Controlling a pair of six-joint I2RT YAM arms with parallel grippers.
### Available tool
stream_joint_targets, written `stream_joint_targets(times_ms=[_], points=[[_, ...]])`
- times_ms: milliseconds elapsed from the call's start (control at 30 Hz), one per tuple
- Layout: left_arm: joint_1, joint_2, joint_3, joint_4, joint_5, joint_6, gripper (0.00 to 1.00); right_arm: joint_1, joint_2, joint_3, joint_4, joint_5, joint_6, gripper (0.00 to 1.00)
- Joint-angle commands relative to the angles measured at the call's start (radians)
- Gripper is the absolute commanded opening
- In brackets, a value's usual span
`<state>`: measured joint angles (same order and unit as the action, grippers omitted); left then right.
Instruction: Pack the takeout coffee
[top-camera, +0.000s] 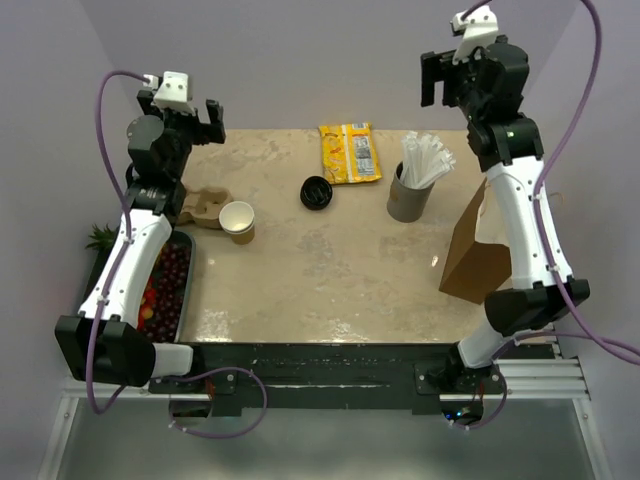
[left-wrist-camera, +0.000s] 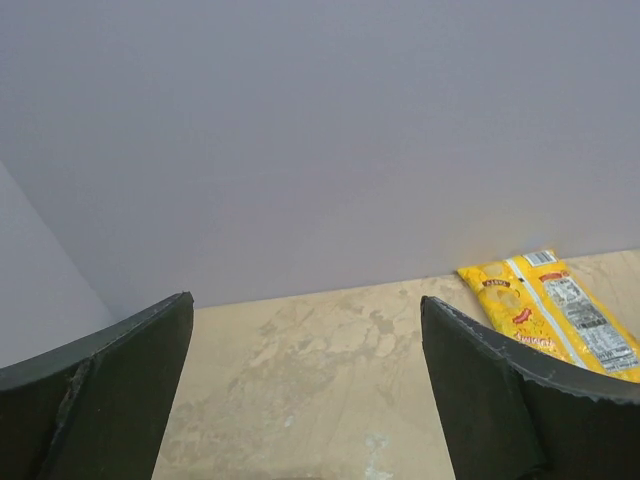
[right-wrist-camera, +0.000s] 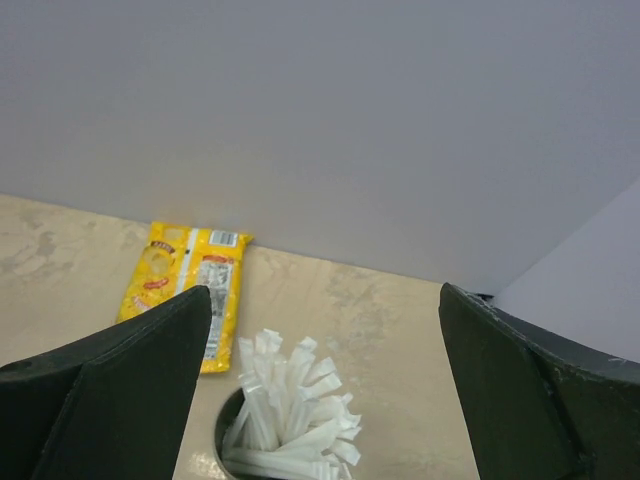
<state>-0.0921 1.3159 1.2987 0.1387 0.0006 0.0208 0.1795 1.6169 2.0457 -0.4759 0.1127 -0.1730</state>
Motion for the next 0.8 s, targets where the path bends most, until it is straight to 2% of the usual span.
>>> stream_joint_targets(times_ms=[0,100,133,200,233,267,400,633,767], points=[[0.002,0.009,-0.010,-0.014,0.062,0.019,1.00,0.029,0.052,-0.034,-0.029,-0.079,0.006,0.99],[0.002,0.003,0.000,-0.091,0.143,0.022,0.99,0.041,0.055,-0.054,-0.017,-0.250,-0.071,0.99],[0.002,0.002,0.008,-0.125,0.229,0.030,0.99,0.040,0.048,-0.065,-0.013,-0.308,-0.089,0.99],[0.002,0.000,0.049,-0.280,0.353,0.114,0.94,0.047,0.037,-0.104,-0.018,-0.491,-0.152,0.99],[0.002,0.000,0.065,-0.334,0.454,0.183,0.94,0.055,0.037,-0.117,-0.009,-0.516,-0.143,0.99],[0.002,-0.004,0.080,-0.382,0.475,0.200,0.95,0.064,0.037,-0.140,0.003,-0.524,-0.138,0.99],[0.002,-0.046,0.054,-0.525,0.464,0.254,0.93,0.132,0.051,-0.177,-0.024,-0.562,-0.175,0.96],[0.002,-0.106,0.050,-0.665,0.461,0.425,0.88,0.204,0.061,-0.214,-0.118,-0.646,-0.262,0.86],[0.002,-0.092,0.031,-0.700,0.409,0.429,0.84,0.221,0.077,-0.219,-0.170,-0.674,-0.270,0.80]])
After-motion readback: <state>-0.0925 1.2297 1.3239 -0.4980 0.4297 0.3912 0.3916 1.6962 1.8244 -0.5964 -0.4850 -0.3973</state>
